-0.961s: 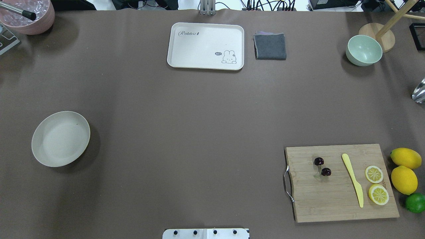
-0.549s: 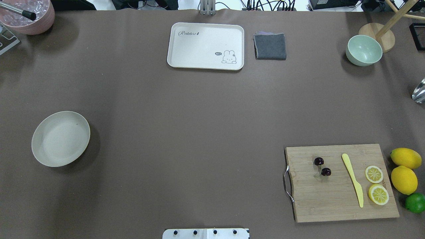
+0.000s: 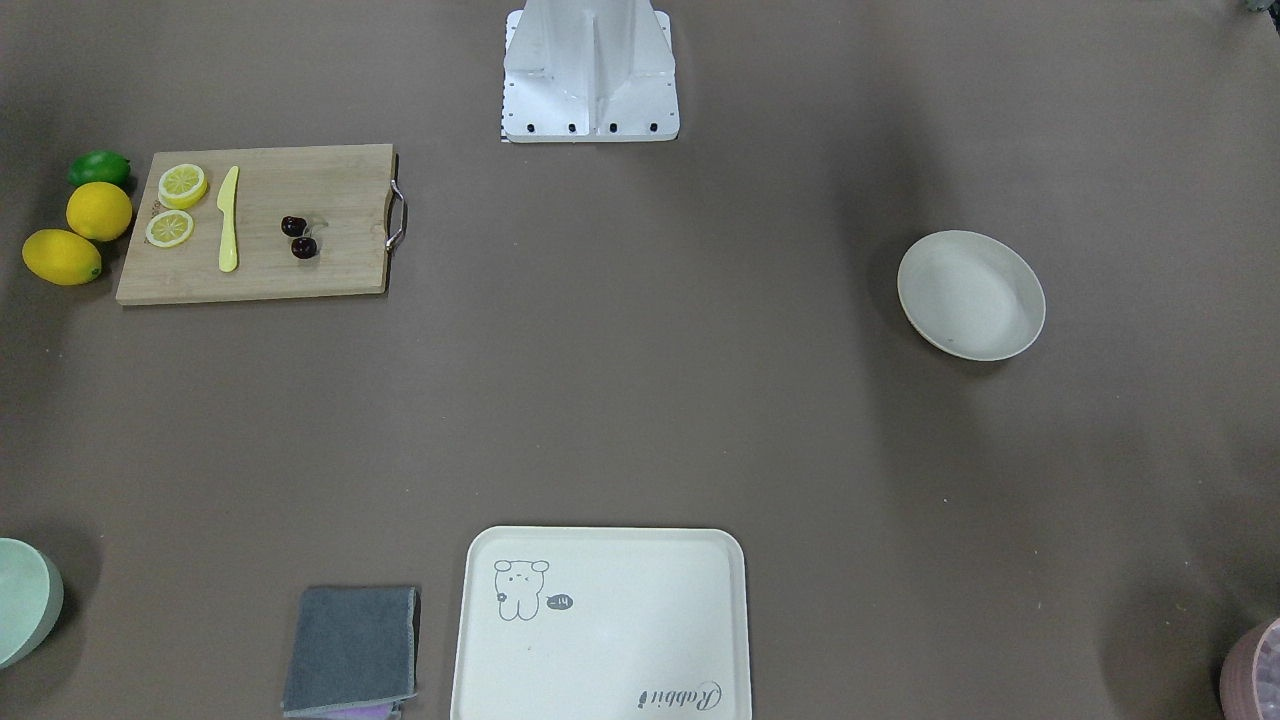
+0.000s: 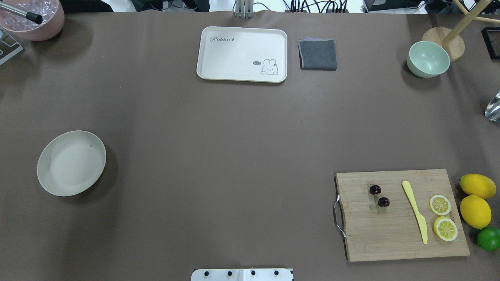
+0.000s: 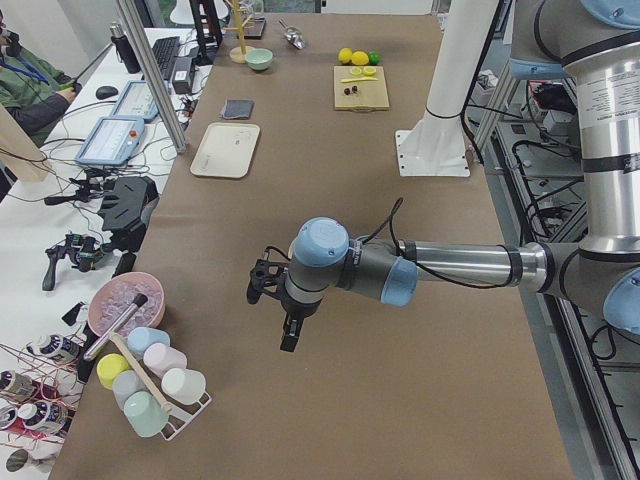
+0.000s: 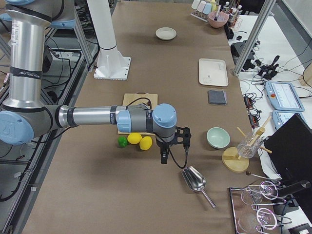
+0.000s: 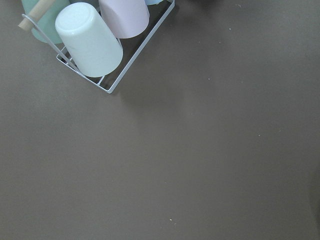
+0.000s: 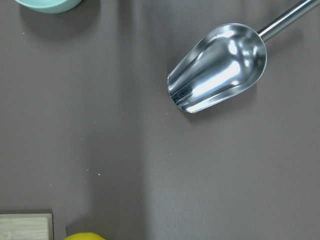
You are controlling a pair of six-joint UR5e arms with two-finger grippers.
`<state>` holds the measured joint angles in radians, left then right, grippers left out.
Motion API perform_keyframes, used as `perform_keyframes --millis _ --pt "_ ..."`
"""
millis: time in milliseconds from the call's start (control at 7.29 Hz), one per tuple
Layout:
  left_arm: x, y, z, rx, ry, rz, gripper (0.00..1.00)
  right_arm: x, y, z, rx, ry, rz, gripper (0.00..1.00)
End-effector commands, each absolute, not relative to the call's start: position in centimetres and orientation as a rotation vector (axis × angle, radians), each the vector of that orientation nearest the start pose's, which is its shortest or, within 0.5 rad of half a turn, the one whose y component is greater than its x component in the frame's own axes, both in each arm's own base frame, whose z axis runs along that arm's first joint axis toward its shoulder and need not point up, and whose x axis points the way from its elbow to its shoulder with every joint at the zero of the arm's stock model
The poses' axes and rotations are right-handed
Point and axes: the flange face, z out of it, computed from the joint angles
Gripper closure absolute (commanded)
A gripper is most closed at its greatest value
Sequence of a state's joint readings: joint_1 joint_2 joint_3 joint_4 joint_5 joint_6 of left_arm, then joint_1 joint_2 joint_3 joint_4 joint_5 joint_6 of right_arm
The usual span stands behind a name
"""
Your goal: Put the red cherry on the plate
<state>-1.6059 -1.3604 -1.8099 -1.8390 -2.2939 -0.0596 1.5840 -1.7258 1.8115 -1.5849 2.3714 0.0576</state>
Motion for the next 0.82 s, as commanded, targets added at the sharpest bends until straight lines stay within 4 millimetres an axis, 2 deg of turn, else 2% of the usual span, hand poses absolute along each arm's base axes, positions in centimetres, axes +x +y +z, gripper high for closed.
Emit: perform_keyframes --millis 0,686 --pt "-8.19 -41.45 61.20 0.269 0.723 0.016 0.02 6.77 -42.63 60.52 0.061 -0.802 0.031 0.00" --pt "-8.19 -41.42 61.58 0.261 0.723 0.013 0.02 6.71 -42.99 59.96 0.070 -0.802 0.029 0.00"
